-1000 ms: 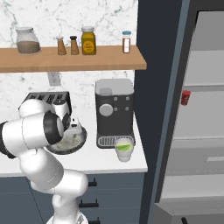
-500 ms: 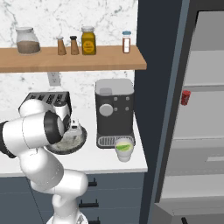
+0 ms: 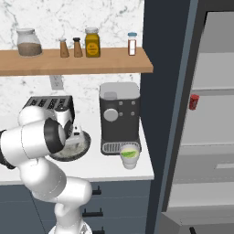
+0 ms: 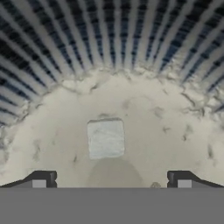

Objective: Grab a lemon wedge from the fridge and one ice cube from the ice bowl, and put them in the glass of lemonade.

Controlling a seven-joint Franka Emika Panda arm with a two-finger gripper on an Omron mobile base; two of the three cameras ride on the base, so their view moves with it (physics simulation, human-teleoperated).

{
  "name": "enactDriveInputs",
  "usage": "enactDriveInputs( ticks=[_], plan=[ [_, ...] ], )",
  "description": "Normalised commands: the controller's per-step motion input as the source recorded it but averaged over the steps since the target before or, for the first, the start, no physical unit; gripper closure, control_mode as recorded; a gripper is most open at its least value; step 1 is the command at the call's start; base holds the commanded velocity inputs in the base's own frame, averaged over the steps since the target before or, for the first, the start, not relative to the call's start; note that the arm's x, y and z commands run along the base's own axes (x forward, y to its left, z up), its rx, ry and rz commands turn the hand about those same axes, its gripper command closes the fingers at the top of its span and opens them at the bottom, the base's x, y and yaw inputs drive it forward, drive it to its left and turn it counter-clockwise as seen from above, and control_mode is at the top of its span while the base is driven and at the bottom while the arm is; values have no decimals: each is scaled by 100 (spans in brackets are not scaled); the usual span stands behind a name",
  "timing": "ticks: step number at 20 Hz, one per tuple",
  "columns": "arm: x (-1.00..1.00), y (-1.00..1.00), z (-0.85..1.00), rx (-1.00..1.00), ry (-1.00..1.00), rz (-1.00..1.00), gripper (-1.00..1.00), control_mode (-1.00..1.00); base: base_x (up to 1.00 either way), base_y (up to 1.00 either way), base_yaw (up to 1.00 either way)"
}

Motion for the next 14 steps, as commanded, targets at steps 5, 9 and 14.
enactDriveInputs(
  ticks=[5, 9, 14],
  plan=[
    [-14, 0, 0, 0, 0, 0, -100, -100, 0, 0, 0],
    [0, 0, 0, 0, 0, 0, -100, -100, 0, 0, 0],
    [19, 0, 0, 0, 0, 0, -100, -100, 0, 0, 0]
  ],
)
